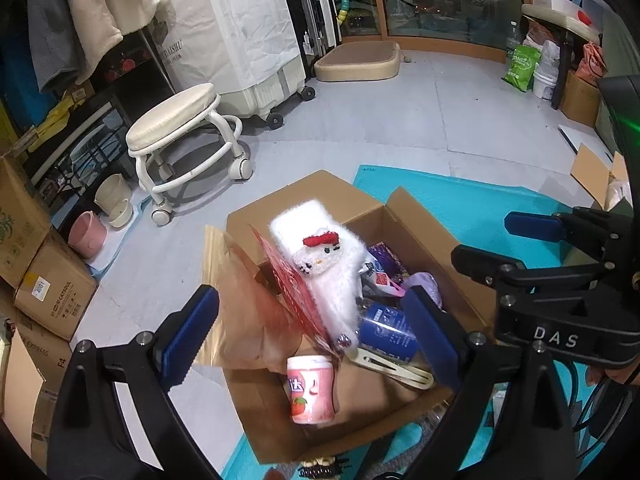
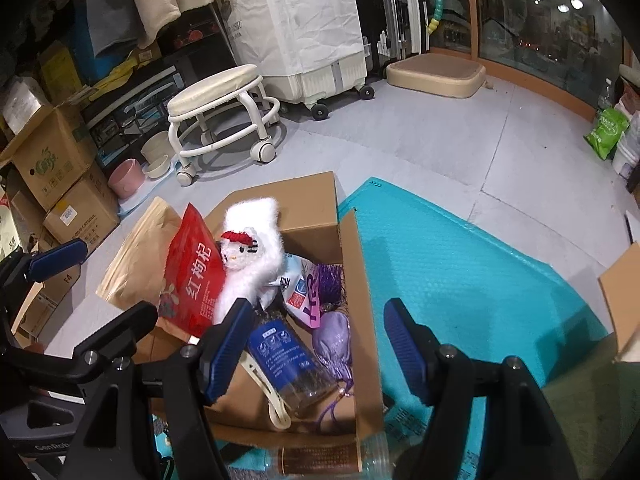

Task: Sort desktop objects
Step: 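Open both tools to drop the plush cat and snack bag into the box, then move the left tool to the black hair clip while the right tool reaches the bread-print pouch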

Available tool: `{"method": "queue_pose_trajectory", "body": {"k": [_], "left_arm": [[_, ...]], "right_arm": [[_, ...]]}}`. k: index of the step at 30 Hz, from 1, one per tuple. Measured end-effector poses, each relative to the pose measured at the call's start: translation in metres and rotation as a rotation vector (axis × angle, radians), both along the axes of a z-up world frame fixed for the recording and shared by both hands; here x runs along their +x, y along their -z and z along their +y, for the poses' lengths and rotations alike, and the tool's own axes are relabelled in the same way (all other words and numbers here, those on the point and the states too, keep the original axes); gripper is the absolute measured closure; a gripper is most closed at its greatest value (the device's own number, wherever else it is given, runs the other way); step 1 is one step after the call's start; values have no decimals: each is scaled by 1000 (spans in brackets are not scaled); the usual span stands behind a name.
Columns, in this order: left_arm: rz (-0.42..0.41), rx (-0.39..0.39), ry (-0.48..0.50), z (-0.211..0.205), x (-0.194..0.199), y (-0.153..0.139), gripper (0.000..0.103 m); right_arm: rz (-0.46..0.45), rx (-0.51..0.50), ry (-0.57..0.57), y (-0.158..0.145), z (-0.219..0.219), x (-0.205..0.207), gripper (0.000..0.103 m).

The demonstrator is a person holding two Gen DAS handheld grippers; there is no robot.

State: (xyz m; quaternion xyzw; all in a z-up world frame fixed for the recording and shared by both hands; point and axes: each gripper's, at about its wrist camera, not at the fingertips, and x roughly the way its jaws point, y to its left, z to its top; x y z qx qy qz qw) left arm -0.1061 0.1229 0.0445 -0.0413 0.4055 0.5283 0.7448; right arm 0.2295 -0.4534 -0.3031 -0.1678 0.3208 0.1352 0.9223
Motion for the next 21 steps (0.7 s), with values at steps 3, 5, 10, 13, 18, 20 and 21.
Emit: {"method": "queue_pose_trajectory", "body": {"k": [3,5,10,13,18,20,21], "left_arm": [[1,-8,3,-12,-2,0,9],[-2,-14,0,-18,-4,2,9],[-18,-40,-7,-35,-13,7,9],[-17,-46,-10,-44,-20,10,9],[-12,-53,-16,-60,-34,13,9],[-10,-55,-20,-66,-40,15,9],[-10,-56,-23,-69,-42,16,9]], "right_arm": [[-5,-14,-3,0,-3,-11,33],[-2,-22,-3,1,-5,-17,33],[10,-45,0,8,-14,-33,33],[14,-61,-1,13,-21,-44,33],[31,-71,-5,21,-31,-60,33],[31,-77,-7,24,-35,-69,33],[32,-81,-9,25,-36,-73,33]]}}
